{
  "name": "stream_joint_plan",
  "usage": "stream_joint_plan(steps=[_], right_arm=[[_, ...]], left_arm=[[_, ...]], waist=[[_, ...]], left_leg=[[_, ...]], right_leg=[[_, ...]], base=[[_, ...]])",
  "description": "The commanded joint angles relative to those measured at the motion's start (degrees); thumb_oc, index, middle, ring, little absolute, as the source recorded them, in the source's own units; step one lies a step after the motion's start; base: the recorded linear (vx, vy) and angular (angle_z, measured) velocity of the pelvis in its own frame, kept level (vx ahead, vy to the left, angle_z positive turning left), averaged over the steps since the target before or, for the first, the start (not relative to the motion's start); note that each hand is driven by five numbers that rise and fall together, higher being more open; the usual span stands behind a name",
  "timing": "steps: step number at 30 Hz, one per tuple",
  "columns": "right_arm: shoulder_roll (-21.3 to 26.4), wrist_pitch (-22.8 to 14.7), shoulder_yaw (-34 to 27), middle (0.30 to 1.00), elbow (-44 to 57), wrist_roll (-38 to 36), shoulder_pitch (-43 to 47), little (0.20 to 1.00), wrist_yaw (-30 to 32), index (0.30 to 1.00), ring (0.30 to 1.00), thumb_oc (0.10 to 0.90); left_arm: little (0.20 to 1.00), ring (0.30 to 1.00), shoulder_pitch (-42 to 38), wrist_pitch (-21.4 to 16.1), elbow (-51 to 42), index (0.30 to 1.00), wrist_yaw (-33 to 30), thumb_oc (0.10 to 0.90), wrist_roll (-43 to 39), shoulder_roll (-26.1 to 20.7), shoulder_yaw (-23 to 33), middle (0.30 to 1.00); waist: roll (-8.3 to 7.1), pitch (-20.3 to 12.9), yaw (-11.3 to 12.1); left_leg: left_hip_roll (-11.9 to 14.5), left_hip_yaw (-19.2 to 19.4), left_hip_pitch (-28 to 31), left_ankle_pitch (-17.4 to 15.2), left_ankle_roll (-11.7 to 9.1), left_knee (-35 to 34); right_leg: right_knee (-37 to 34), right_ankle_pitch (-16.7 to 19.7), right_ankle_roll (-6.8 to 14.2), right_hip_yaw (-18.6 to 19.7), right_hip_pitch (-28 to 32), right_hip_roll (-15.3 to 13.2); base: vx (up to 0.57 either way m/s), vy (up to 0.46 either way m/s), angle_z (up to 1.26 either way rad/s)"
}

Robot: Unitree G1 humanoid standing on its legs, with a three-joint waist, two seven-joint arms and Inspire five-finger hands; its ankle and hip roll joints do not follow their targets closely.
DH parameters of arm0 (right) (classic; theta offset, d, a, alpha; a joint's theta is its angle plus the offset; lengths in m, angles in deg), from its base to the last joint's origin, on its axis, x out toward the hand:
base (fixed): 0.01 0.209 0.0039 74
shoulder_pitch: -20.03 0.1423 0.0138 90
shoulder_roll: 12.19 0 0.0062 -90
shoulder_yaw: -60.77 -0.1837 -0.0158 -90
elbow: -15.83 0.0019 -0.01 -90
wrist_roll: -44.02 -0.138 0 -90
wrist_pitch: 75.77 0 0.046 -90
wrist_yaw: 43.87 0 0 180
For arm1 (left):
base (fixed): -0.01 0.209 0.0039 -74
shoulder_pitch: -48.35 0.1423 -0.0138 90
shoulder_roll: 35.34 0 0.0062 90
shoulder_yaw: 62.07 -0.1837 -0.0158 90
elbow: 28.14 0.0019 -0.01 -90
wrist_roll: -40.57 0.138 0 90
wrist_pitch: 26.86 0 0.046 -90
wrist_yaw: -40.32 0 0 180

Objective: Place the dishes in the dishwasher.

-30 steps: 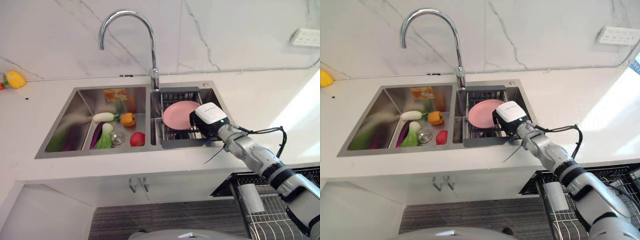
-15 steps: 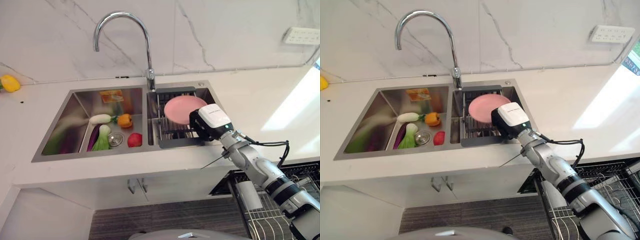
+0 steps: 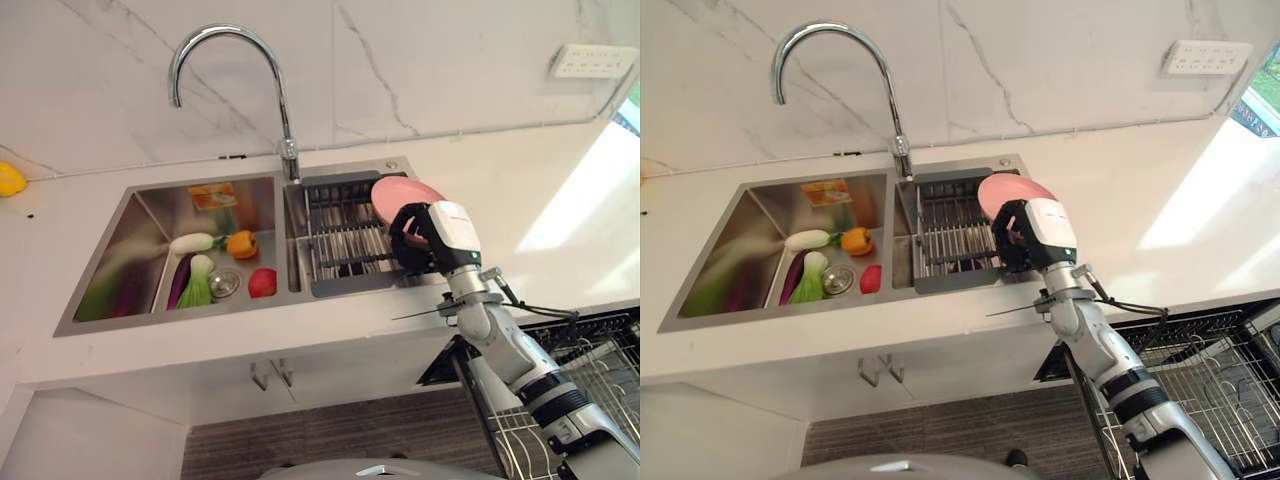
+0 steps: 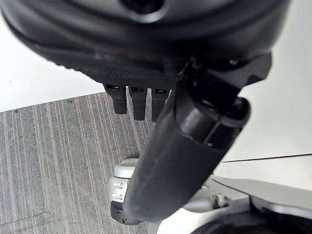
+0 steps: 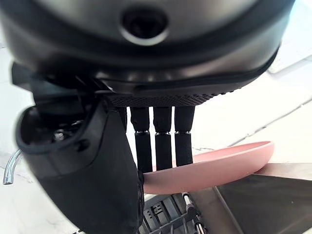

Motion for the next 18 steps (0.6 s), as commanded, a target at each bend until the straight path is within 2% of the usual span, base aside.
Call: stream_joint_plan(steps=[1, 11, 18], right_arm=[[0.4, -1.8, -4.3, 0.3, 3.9, -2.6, 3.8, 0.3, 2.4, 0.3, 0.3, 0.4], [2.3, -2.2, -4.0, 0.3, 6.9, -2.1, 5.1, 0.3, 1.7, 0.3, 0.3, 0.4], [7.9, -2.0, -2.3, 0.3, 10.0, 1.4, 8.2, 0.3, -0.3, 0.3, 0.3, 0.4]], left_arm=[[0.9, 0.9, -2.9, 0.2, 3.1, 0.9, -1.2, 0.8, 2.2, -2.0, -3.2, 0.9], [0.9, 0.9, -3.7, 0.4, 3.7, 0.9, -1.2, 0.8, 2.6, -2.2, -3.1, 0.9], [0.9, 0.9, -3.8, 0.3, 4.1, 0.9, -1.0, 0.8, 2.8, -2.7, -2.5, 0.9]], waist=[[-1.87, -0.6, 0.9], [-2.21, -0.6, 0.9], [-2.96, -0.7, 1.3]], left_leg=[[-0.2, 2.6, 0.3, -1.9, 1.0, 0.5], [-0.1, 2.7, 0.4, -2.0, 1.0, 0.5], [0.0, 2.7, 0.4, -2.0, 0.9, 0.5]], right_leg=[[0.9, -6.8, 4.7, 2.9, 3.0, -5.4], [0.9, -6.8, 4.6, 2.8, 3.2, -5.4], [0.9, -6.8, 4.6, 2.6, 3.3, -5.3]], base=[[0.0, 0.0, 0.0], [0.0, 0.0, 0.0], [0.0, 0.0, 0.0]])
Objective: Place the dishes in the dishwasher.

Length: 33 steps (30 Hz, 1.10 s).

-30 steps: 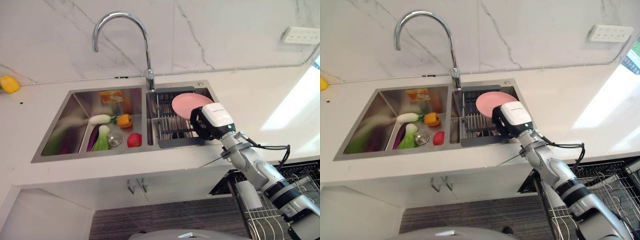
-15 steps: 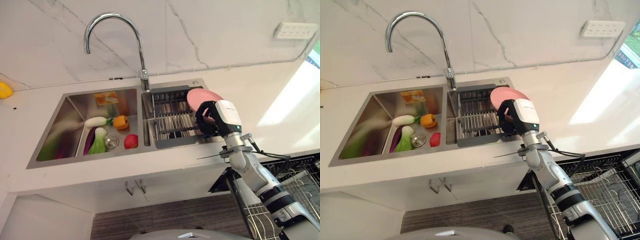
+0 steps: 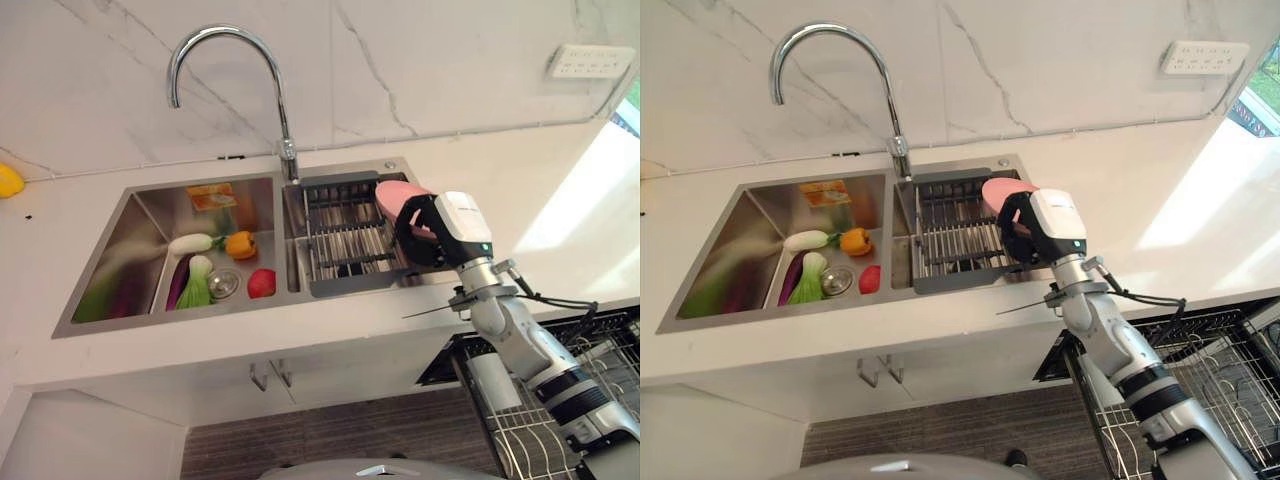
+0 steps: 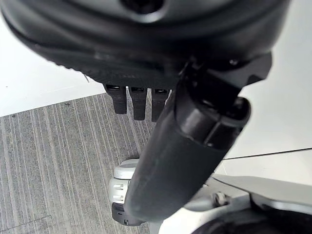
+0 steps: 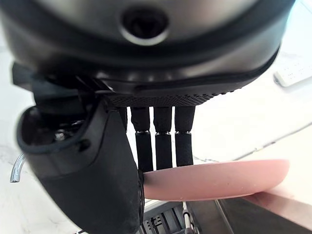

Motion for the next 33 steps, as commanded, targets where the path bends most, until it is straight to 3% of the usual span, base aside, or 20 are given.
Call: stream_joint_plan(steps=[1, 10, 25, 33], right_arm=[[1.3, -2.1, -2.1, 0.3, 5.4, 1.2, 7.7, 0.3, 1.4, 0.3, 0.3, 0.4], [15.5, -3.9, 7.2, 0.3, 6.5, 4.9, 17.9, 0.3, -2.4, 0.3, 0.3, 0.4], [18.9, -3.2, 10.7, 0.3, 7.9, 7.7, 23.4, 0.3, -1.9, 0.3, 0.3, 0.4], [23.0, -3.3, 8.2, 0.3, 11.6, 8.2, 21.5, 0.3, -1.9, 0.3, 0.3, 0.4]], left_arm=[[0.9, 0.9, -3.7, 0.3, 4.1, 0.9, -1.0, 0.8, 1.0, -2.6, -2.8, 0.9], [0.9, 0.9, -3.5, -0.3, 5.1, 0.9, 1.2, 0.8, 0.1, -3.7, -3.2, 0.9], [0.9, 0.9, -4.4, -0.5, 5.1, 0.9, 1.9, 0.8, -0.5, -3.5, -3.6, 0.9], [0.9, 0.9, -4.6, -0.4, 5.4, 0.9, 2.4, 0.8, 0.3, -3.6, -3.5, 0.9]], waist=[[-2.73, -0.8, 1.4], [-4.36, -1.3, 1.7], [-5.28, -1.8, 1.4], [-5.66, -1.8, 0.5]], left_leg=[[0.0, 2.7, 0.3, -2.0, 0.9, 0.5], [0.3, 3.0, -0.2, -1.9, 0.5, 0.5], [-0.2, 4.1, 0.1, -2.6, 0.9, 0.5], [-0.7, 4.2, 0.5, -3.2, 1.4, 0.9]], right_leg=[[1.0, -6.8, 4.6, 2.7, 3.2, -5.3], [1.0, -6.5, 5.0, 2.5, 2.7, -5.2], [1.0, -5.8, 5.6, 3.4, 2.2, -5.9], [1.2, -5.4, 6.0, 4.1, 2.2, -6.4]], base=[[0.0, 0.0, 0.0], [0.0, 0.0, 0.0], [0.0, 0.015, -0.03], [0.0, 0.038, -0.05]])
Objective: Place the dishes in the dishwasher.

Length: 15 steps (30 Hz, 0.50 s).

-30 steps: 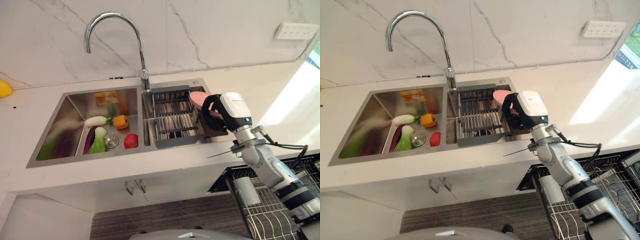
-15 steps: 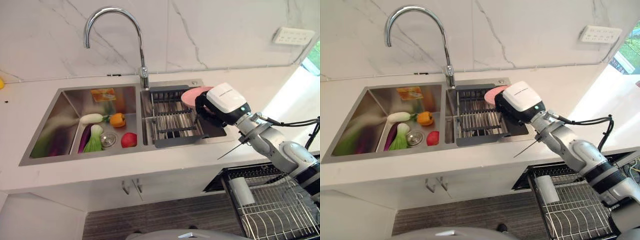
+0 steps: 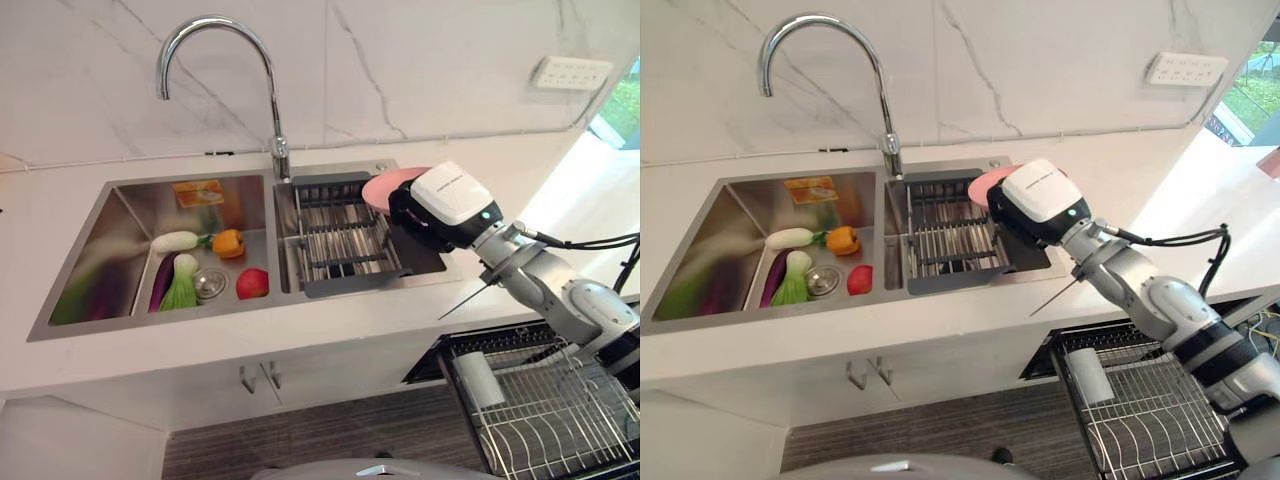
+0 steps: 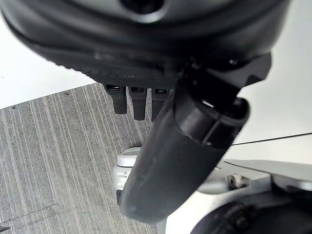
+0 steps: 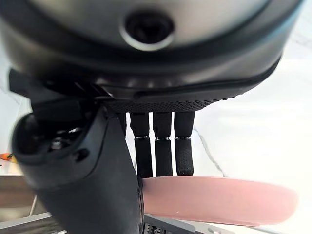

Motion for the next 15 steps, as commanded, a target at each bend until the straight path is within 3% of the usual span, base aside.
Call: stream_joint_plan(steps=[1, 5, 8, 11, 12, 14, 15], right_arm=[[3.5, 0.7, -3.3, 0.3, 4.5, 0.3, 8.6, 0.3, 4.6, 0.3, 0.3, 0.4], [5.8, 0.9, -6.7, 0.3, 5.4, 0.9, 5.5, 0.3, 5.0, 0.3, 0.3, 0.4], [9.1, 1.6, -13.8, 0.3, 6.0, 1.9, -1.0, 0.3, 6.1, 0.3, 0.3, 0.4], [10.2, 2.3, -19.2, 0.3, 6.3, 2.9, -5.7, 0.3, 7.1, 0.3, 0.3, 0.4], [10.9, 3.2, -21.8, 0.3, 5.7, 4.0, -7.2, 0.3, 8.4, 0.3, 0.3, 0.4], [11.2, 4.1, -24.6, 0.3, 5.3, 4.9, -8.7, 0.3, 9.0, 0.3, 0.3, 0.4], [11.2, 4.4, -25.5, 0.3, 5.0, 5.0, -8.9, 0.3, 9.4, 0.3, 0.3, 0.4]], left_arm=[[0.9, 0.9, -4.4, -0.9, 4.2, 0.9, 0.3, 0.8, 0.6, -2.3, -3.4, 0.9], [0.9, 0.9, -4.6, -0.9, 4.3, 0.9, 0.8, 0.8, 1.3, -2.4, -3.4, 0.9], [0.9, 0.9, -4.9, -1.4, 3.6, 0.9, 1.8, 0.8, 2.5, -2.6, -3.6, 0.9], [0.9, 0.9, -5.6, -1.7, 3.3, 0.9, 2.0, 0.8, 3.1, -3.0, -4.3, 0.9], [0.9, 0.9, -6.5, -2.0, 2.9, 0.9, 2.1, 0.8, 3.5, -3.1, -4.1, 0.9], [0.9, 0.9, -7.4, -2.3, 2.8, 0.9, 2.2, 0.8, 3.9, -3.5, -3.9, 0.9], [0.9, 0.9, -7.7, -2.4, 2.6, 0.9, 2.2, 0.8, 4.0, -3.8, -3.9, 0.9]], waist=[[-2.29, -1.7, 0.3], [-2.58, -1.7, -0.6], [-2.81, -1.4, -2.7], [-3.15, -0.8, -3.4], [-3.4, 0.2, -5.0], [-3.8, 1.2, -5.4], [-3.94, 1.9, -5.1]], left_leg=[[-0.8, 2.5, -0.5, -3.1, 1.7, 0.8], [-1.3, 3.5, -0.3, -3.5, 2.3, 1.0], [-2.8, 5.2, -0.1, -4.0, 3.5, 1.0], [-3.9, 6.5, -0.3, -4.1, 4.1, 0.9], [-5.2, 8.0, -0.8, -4.3, 4.6, 0.8], [-6.3, 10.4, -1.6, -4.6, 5.0, 0.8], [-6.4, 12.0, -2.1, -4.6, 5.1, 1.0]], right_leg=[[1.4, -5.2, 6.1, 2.9, 2.0, -6.7], [2.1, -4.6, 6.5, 4.0, 0.9, -7.3], [3.6, -3.4, 7.5, 6.1, -1.3, -8.6], [4.4, -1.9, 8.6, 7.6, -3.4, -9.8], [4.1, 1.0, 9.9, 8.7, -5.7, -11.0], [3.4, 4.3, 10.8, 9.1, -8.9, -12.3], [3.5, 5.6, 10.8, 7.6, -10.5, -13.0]], base=[[-0.03, 0.087, -0.05], [-0.03, 0.083, -0.18], [-0.05, 0.168, -0.33], [-0.11, 0.137, -0.4], [-0.2, 0.158, -0.45], [-0.26, 0.143, -0.64], [-0.24, 0.05, -0.94]])
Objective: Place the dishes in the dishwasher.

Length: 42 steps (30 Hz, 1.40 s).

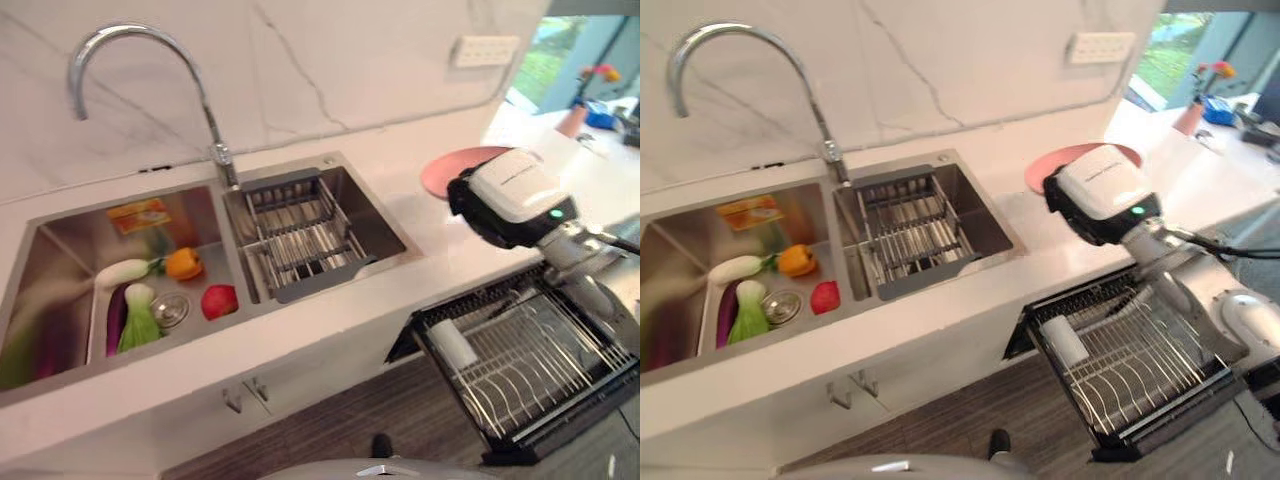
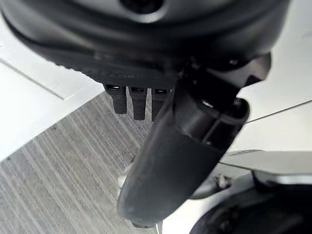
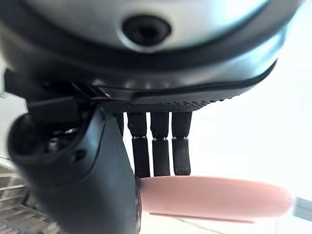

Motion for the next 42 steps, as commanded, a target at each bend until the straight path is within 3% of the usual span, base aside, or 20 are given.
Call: stream_joint_plan(steps=[1, 2, 3, 5, 6, 8, 9, 10, 13, 17, 25, 31, 42], right_arm=[[2.1, 3.6, -6.5, 0.3, 2.2, 1.0, 7.3, 0.3, 7.0, 0.3, 0.3, 0.4], [1.9, 3.8, -6.7, 0.3, 1.3, 0.9, 7.7, 0.3, 7.3, 0.3, 0.3, 0.4], [1.9, 3.8, -6.6, 0.3, 1.3, 0.9, 7.8, 0.3, 7.4, 0.3, 0.3, 0.4], [0.6, 3.7, -6.2, 0.3, 0.9, 1.2, 8.4, 0.3, 7.3, 0.3, 0.3, 0.4], [0.6, 3.7, -6.2, 0.3, 0.9, 1.2, 8.4, 0.3, 7.3, 0.3, 0.3, 0.4], [1.0, 4.4, -11.5, 0.3, 1.8, 3.4, 2.0, 0.3, 7.1, 0.3, 0.3, 0.4], [1.0, 4.4, -12.1, 0.3, 1.9, 3.4, 1.5, 0.3, 7.0, 0.3, 0.3, 0.4], [0.7, 4.5, -13.0, 0.3, 1.6, 3.5, -0.3, 0.3, 7.2, 0.3, 0.3, 0.4], [-0.7, 5.2, -14.6, 0.3, 1.4, 3.9, -2.9, 0.3, 6.8, 0.3, 0.3, 0.4], [-1.0, 3.8, -12.7, 0.3, 2.5, 2.8, -3.2, 0.3, 4.8, 0.3, 0.3, 0.4], [-2.7, 2.5, -6.4, 0.3, 0.9, 1.9, -1.2, 0.3, 2.6, 0.3, 0.3, 0.4], [-4.5, 2.5, -4.1, 0.3, -2.0, 2.1, -1.8, 0.3, 2.1, 0.3, 0.3, 0.4], [-8.9, 6.3, 2.1, 0.3, -18.9, 1.7, 3.6, 0.3, 4.5, 0.3, 0.3, 0.4]], left_arm=[[0.9, 0.9, -7.8, -2.3, 1.8, 0.9, -0.1, 0.8, 1.3, -2.8, -1.4, 0.9], [0.9, 0.9, -7.8, -2.1, 1.6, 0.9, -0.2, 0.8, 1.3, -3.2, -1.0, 0.9], [0.9, 0.9, -7.8, -2.0, 1.6, 0.9, -0.1, 0.8, 1.3, -3.2, -1.0, 0.9], [0.9, 0.9, -6.8, -1.3, 1.6, 0.9, -0.5, 0.8, 1.0, -4.1, 1.7, 0.9], [0.9, 0.9, -6.8, -1.3, 1.6, 0.9, -0.5, 0.8, 1.0, -4.1, 1.7, 0.9], [0.9, 0.9, -7.1, -1.5, 1.2, 0.9, 0.0, 0.8, 2.1, -4.4, 2.5, 0.9], [0.9, 0.9, -7.1, -1.5, 1.2, 0.9, 0.0, 0.8, 2.1, -4.5, 2.3, 0.9], [0.9, 0.9, -7.3, -1.7, 1.1, 0.9, 0.1, 0.8, 2.4, -4.7, 2.3, 0.9], [0.9, 0.9, -6.4, -2.0, 1.0, 0.9, 0.5, 0.8, 1.3, -4.0, 2.3, 0.9], [0.9, 0.9, -5.5, -2.3, 0.5, 0.9, 0.3, 0.8, -0.9, -2.3, 3.0, 0.9], [0.9, 0.9, -4.6, -2.0, 0.1, 0.9, 1.1, 0.8, -1.3, -0.2, 0.9, 0.9], [0.9, 0.9, -4.0, -2.0, 0.6, 0.9, 1.2, 0.8, -0.9, 0.0, 0.9, 0.9], [0.9, 0.9, -3.6, -2.0, 0.9, 0.9, 0.5, 0.8, -1.4, -0.9, -0.3, 0.9]], waist=[[-1.69, 1.6, 1.5], [-1.46, 2.0, 2.5], [-1.38, 2.1, 2.4], [-0.87, 1.9, 4.0], [-0.87, 1.9, 4.0], [-2.01, 2.4, 2.5], [-2.07, 2.3, 2.8], [-2.27, 2.0, 2.6], [-3.41, 0.2, 4.0], [-2.38, -1.5, 4.2], [-0.09, -1.6, 3.8], [0.52, -1.5, 4.4], [1.55, 0.7, 6.6]], left_leg=[[-0.6, 2.8, -3.1, -4.2, 1.6, 1.7], [-0.1, 5.0, -3.8, -4.2, 1.7, 2.4], [0.1, 5.0, -3.7, -4.3, 1.7, 2.5], [1.9, 9.8, -3.3, -4.7, 1.5, 2.9], [1.9, 9.8, -3.3, -4.7, 1.5, 2.9], [1.6, 10.8, -5.1, -3.4, 2.5, 4.5], [1.5, 10.9, -5.1, -3.4, 2.5, 4.5], [1.4, 10.6, -5.8, -3.2, 2.6, 4.7], [1.8, 12.1, -6.8, -3.1, 1.6, 6.4], [4.1, 12.7, -5.6, -2.7, 0.3, 6.7], [7.1, 11.2, -4.6, -0.5, -1.9, 5.2], [7.3, 10.1, -4.2, 0.8, -2.4, 3.4], [6.0, 5.9, -8.3, 3.0, -2.8, 1.3]], right_leg=[[3.2, 1.1, 8.0, -5.6, -4.4, -10.1], [3.7, 0.7, 7.5, -11.7, -4.4, -11.7], [3.7, 0.6, 7.5, -11.8, -4.3, -11.6], [6.0, -0.4, 7.3, -21.8, -2.8, -14.2], [6.0, -0.4, 7.3, -21.8, -2.8, -14.2], [11.8, -3.1, 6.4, -11.3, -3.2, -13.8], [11.9, -3.1, 6.4, -11.1, -3.4, -13.8], [11.6, -4.5, 6.6, -8.7, -2.1, -13.0], [5.1, -2.8, 7.5, -10.2, 2.1, -12.4], [0.9, -3.4, 7.2, -11.0, 4.5, -9.7], [0.1, -6.5, 5.5, -13.5, 7.1, -6.8], [0.0, -7.2, 5.1, -14.6, 7.9, -6.3], [0.0, -6.8, 5.1, -17.8, 6.6, -7.3]], base=[[-0.23, 0.034, -1.04], [-0.15, 0.013, -1.21], [-0.08, 0.032, -1.71], [-0.09, 0.001, -1.26], [-0.12, -0.032, -1.34], [-0.14, -0.029, -1.34], [-0.14, -0.054, -0.13], [-0.06, -0.064, -0.26], [0.0, -0.239, -0.24], [0.1, -0.146, -0.35], [0.04, -0.096, 0.11], [0.04, -0.032, 0.19], [0.0, -0.01, 0.27]])
